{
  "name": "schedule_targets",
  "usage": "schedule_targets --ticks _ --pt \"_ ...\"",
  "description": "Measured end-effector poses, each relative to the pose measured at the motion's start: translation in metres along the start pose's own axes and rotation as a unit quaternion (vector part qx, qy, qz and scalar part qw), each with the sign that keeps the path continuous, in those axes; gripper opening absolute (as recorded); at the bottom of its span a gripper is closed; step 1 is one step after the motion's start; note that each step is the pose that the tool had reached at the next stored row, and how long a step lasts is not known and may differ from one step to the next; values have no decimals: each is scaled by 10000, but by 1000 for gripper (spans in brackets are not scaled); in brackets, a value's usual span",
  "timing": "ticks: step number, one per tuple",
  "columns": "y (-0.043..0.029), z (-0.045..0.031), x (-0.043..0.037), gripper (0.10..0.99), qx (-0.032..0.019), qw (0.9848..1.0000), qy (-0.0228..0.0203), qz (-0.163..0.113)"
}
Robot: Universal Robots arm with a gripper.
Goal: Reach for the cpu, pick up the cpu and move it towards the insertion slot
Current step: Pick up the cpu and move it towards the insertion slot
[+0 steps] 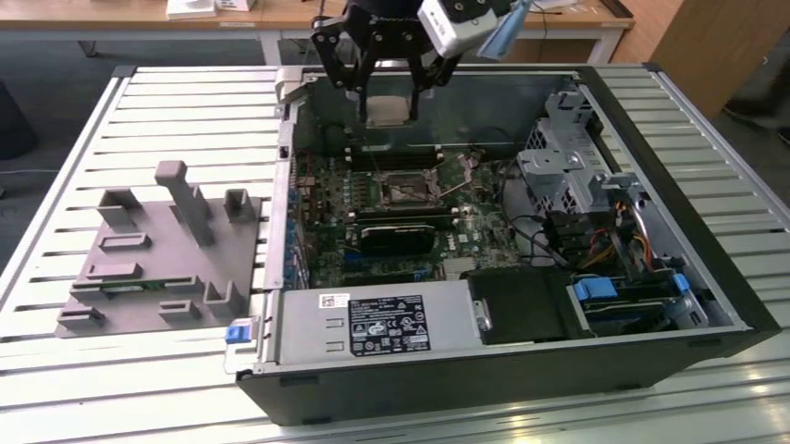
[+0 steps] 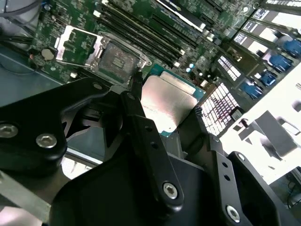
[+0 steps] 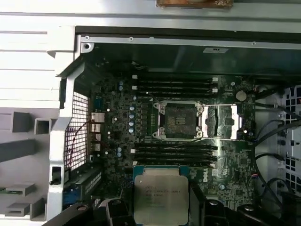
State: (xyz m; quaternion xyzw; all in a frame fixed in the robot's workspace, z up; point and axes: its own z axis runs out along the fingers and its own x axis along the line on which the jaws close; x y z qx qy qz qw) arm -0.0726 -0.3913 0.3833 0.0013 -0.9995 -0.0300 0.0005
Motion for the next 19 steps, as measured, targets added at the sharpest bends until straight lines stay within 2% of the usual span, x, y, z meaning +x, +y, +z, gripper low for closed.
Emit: schedule_targets --ticks 10,19 --pt "11 2 -238 545 0 10000 -2 30" --pt "25 3 -391 545 0 10000 -6 68"
